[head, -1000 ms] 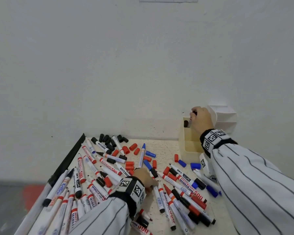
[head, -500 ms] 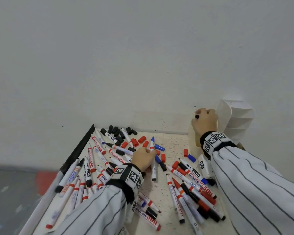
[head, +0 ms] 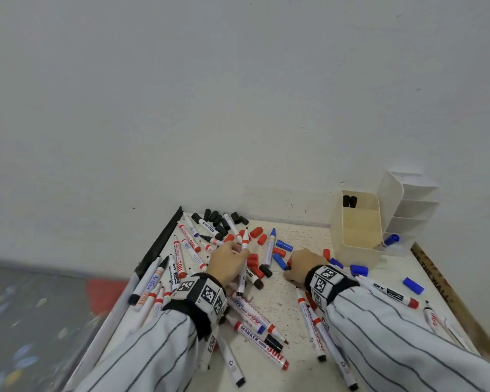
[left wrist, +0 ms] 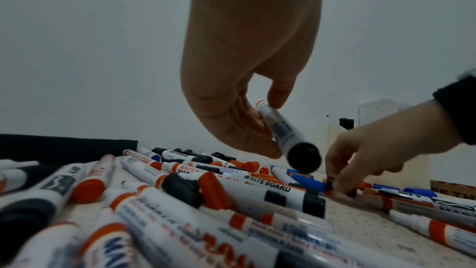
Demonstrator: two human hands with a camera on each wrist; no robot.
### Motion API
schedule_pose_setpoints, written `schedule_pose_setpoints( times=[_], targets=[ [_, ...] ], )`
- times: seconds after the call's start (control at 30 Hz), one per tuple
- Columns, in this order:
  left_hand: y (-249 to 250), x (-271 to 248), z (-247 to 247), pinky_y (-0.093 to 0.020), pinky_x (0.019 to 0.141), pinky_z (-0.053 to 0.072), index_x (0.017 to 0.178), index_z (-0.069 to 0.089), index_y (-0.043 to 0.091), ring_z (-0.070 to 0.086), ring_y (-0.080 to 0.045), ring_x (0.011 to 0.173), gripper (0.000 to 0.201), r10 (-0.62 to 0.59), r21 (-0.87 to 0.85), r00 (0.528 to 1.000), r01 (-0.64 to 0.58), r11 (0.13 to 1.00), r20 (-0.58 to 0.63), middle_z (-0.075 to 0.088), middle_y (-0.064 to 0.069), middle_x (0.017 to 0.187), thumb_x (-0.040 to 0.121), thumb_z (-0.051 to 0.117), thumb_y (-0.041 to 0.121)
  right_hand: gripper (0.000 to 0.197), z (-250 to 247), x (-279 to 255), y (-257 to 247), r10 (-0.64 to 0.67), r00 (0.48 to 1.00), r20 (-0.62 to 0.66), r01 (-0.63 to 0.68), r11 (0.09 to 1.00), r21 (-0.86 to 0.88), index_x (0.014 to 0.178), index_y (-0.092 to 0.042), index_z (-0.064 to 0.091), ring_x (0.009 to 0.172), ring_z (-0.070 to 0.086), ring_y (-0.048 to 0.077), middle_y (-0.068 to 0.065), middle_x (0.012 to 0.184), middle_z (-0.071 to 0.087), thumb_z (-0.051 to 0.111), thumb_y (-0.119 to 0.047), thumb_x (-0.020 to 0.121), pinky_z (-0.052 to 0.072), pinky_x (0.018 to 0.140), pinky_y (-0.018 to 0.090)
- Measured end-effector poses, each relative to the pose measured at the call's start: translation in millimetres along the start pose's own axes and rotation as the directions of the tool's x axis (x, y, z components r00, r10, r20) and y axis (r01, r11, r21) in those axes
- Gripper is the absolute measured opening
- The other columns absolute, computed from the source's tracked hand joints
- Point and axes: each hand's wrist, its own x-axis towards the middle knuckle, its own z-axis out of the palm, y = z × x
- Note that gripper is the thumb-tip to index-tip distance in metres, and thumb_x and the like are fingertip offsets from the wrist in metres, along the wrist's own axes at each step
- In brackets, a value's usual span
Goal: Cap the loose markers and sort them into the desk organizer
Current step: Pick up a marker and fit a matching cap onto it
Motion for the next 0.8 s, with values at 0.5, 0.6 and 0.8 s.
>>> schedule_pose_setpoints(
  times=[0.5, 0.6, 0.8],
  targets=[
    [-10, -18, -9, -0.010, 0.061, 0.040, 0.117, 0.056, 0.015, 0.053, -0.004, 0.075, 0.028, 0.166, 0.222, 0.984, -0.175, 0.959, 0.057, 0.057, 0.004, 0.093, 0.096, 0.048, 0.031, 0.018, -37, -26, -15, -0.224, 0.803, -0.553, 0.537, 0.676, 0.505, 0.096, -0.017, 0.052, 0.087, 0.055, 0.014, -0.001, 0.099, 0.053, 0.056, -0.002, 0.087, 0.038, 0.067, 0.007],
    [-9, -22, -7, -0.010, 0.062, 0.039, 0.121, 0.055, 0.015, 0.051, 0.000, 0.074, 0.029, 0.180, 0.231, 0.982, -0.189, 0.954, 0.058, 0.055, 0.006, 0.094, 0.096, 0.049, 0.028, 0.022, -35, -31, -15, -0.251, 0.826, -0.504, 0.532, 0.639, 0.555, 0.094, -0.021, 0.052, 0.088, 0.058, 0.014, -0.001, 0.097, 0.057, 0.056, 0.000, 0.086, 0.040, 0.067, 0.009],
    [-9, -29, -7, -0.014, 0.073, 0.043, 0.122, 0.055, 0.016, 0.054, -0.004, 0.085, 0.029, 0.213, 0.266, 0.973, -0.230, 0.936, 0.090, 0.062, 0.000, 0.107, 0.096, 0.049, 0.025, 0.025, -34, -38, -1, -0.327, 0.845, -0.424, 0.535, 0.540, 0.649, 0.090, -0.020, 0.053, 0.084, 0.067, 0.007, -0.009, 0.088, 0.065, 0.054, 0.005, 0.086, 0.053, 0.074, 0.017]
  ],
)
